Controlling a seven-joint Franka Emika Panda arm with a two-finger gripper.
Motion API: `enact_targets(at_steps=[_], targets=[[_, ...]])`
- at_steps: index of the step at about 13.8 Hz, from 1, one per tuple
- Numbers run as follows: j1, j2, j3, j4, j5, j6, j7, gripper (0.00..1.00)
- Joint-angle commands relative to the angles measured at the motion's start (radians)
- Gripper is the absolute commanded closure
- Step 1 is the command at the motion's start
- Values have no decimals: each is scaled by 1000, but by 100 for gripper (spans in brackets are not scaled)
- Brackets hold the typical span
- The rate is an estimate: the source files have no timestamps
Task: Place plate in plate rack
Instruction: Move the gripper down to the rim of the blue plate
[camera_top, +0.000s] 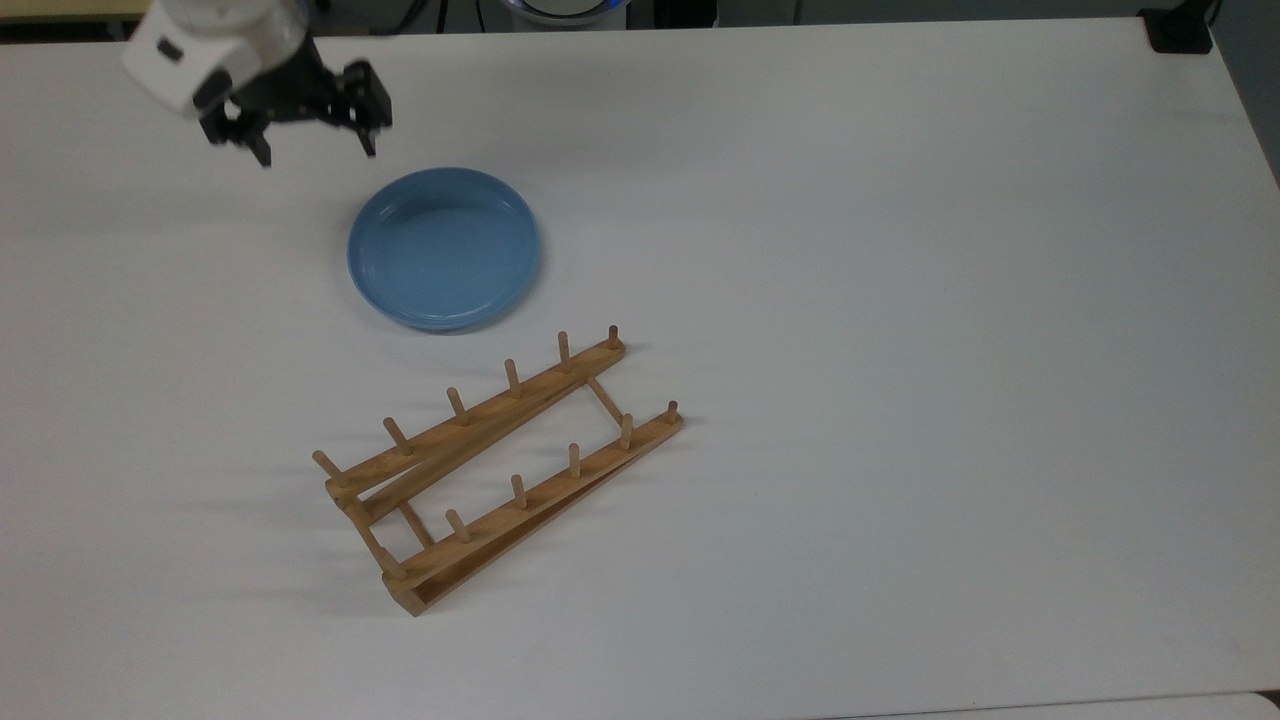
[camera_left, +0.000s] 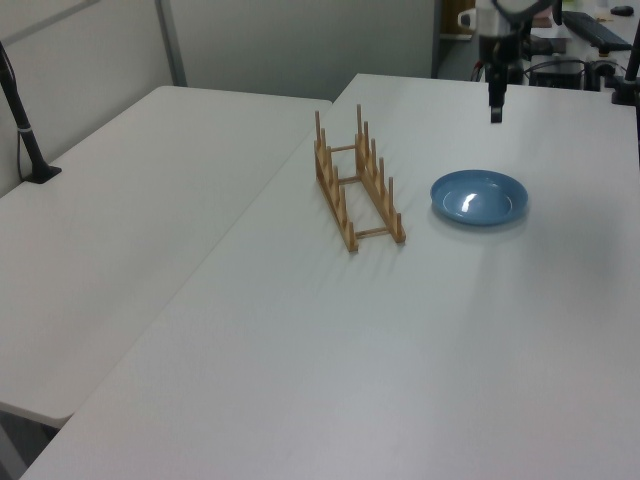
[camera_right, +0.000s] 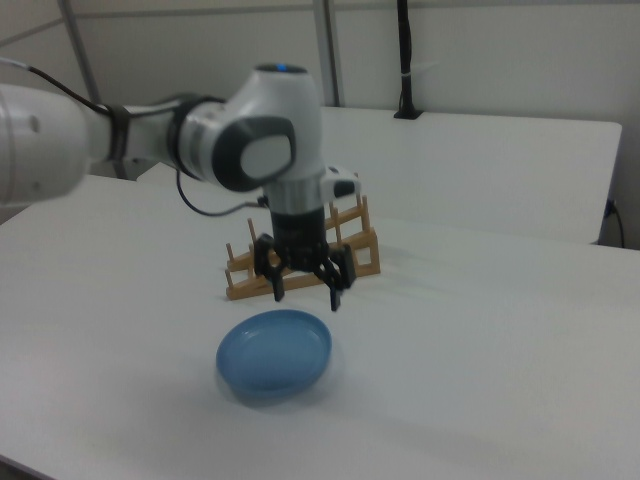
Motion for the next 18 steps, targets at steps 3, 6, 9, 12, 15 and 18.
enact_targets(at_steps=[3, 6, 9, 12, 15, 18], targets=[[-3, 142, 2, -20, -15, 132, 19, 1], [-3, 179, 2, -20, -13, 162, 66, 0], [-1, 197, 3, -18, -12, 190, 204, 1], [-1, 206, 3, -17, -6, 190, 282, 40], [-1, 208, 6, -17, 1, 190, 322, 67], [-1, 211, 8, -18, 11, 192, 327, 73]])
